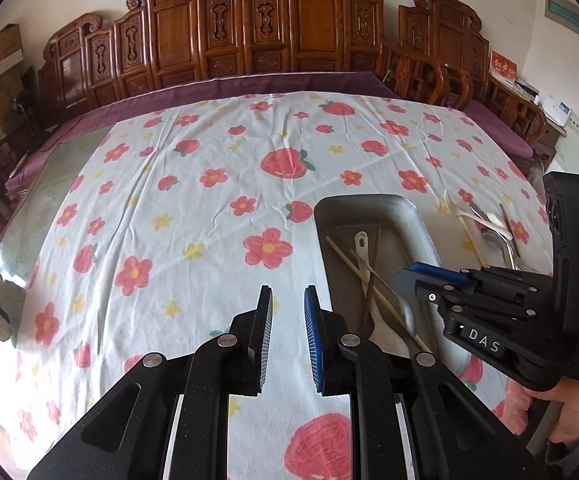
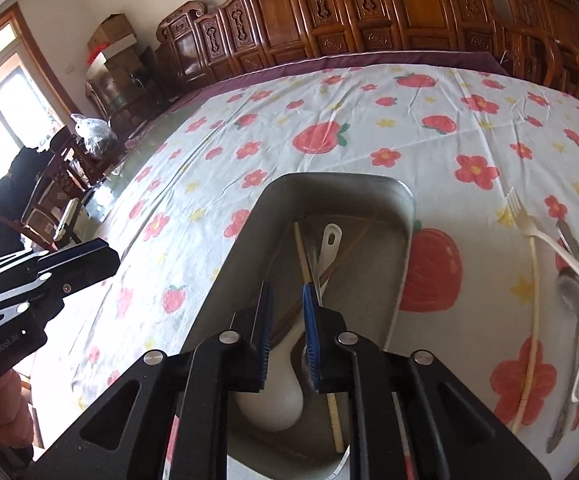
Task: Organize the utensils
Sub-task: 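Lower the silver knife into the metal tray and open the right tool, then grasp the white plastic fork with the right tool and lift it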
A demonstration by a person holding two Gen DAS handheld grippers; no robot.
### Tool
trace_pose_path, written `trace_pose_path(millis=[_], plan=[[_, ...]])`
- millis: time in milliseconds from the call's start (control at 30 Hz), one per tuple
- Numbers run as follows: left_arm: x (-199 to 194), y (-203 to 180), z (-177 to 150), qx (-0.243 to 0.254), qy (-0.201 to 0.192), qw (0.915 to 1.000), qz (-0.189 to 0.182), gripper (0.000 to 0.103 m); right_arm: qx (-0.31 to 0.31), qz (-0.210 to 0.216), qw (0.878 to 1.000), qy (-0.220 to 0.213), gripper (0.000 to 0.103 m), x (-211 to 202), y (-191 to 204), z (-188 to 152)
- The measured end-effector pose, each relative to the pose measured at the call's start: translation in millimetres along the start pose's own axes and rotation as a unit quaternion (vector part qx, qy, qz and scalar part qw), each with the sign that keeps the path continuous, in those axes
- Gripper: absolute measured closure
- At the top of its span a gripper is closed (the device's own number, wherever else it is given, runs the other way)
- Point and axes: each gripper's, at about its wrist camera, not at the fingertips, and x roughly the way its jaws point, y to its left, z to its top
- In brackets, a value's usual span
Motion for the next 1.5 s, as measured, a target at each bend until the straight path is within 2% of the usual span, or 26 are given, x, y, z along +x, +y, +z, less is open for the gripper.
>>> trace_pose_path(millis=[167,333,533,667,800,967,1067,1167,1233,1400,1500], plan=[[-6.4,-12.9,1.4,0.006,-0.009,0.9999,-0.008,0.088,-0.063,-0.034,0.997,-0.019,0.086,-34.2,-5.5,-11.9],[-7.6,-35.3,2.2,0.019,-0.008,0.9997,-0.016,0.088,-0.092,-0.050,0.994,-0.041,0.086,-76.5,-31.1,-30.7],[-6.1,-63.3,3.3,0.033,-0.005,0.9991,-0.026,0.088,-0.083,-0.083,0.992,-0.049,0.086,-121.4,-91.0,-49.7],[-1.3,-85.9,4.4,0.045,-0.004,0.9984,-0.032,0.088,-0.063,-0.101,0.992,-0.049,0.086,-135.8,-133.5,-55.1],[5.1,-106.2,6.0,0.053,-0.009,0.9979,-0.037,0.088,-0.057,-0.105,0.992,-0.040,0.086,-131.9,-163.0,-53.3],[20.0,-123.3,10.6,0.048,-0.008,0.9979,-0.043,0.088,-0.063,-0.105,0.992,-0.021,0.086,-109.5,-176.0,-38.1],[25.3,-132.0,10.2,0.052,-0.007,0.9975,-0.047,0.088,-0.071,-0.098,0.993,-0.017,0.076,-95.7,-178.9,-23.3],[29.0,-139.6,9.2,0.060,-0.006,0.9970,-0.049,0.087,-0.078,-0.095,0.992,-0.013,0.073,-83.8,-180.7,-7.2],[29.8,-143.8,8.7,0.063,-0.006,0.9966,-0.054,0.081,-0.082,-0.092,0.992,-0.008,0.073,-74.1,-183.3,4.0],[28.3,-150.2,10.1,0.061,-0.014,0.9960,-0.064,0.050,-0.106,-0.092,0.989,0.038,0.073,-41.1,-187.6,17.5],[26.5,-152.1,11.5,0.064,-0.018,0.9956,-0.066,0.042,-0.117,-0.110,0.986,0.054,0.073,-23.5,-190.4,22.2]])
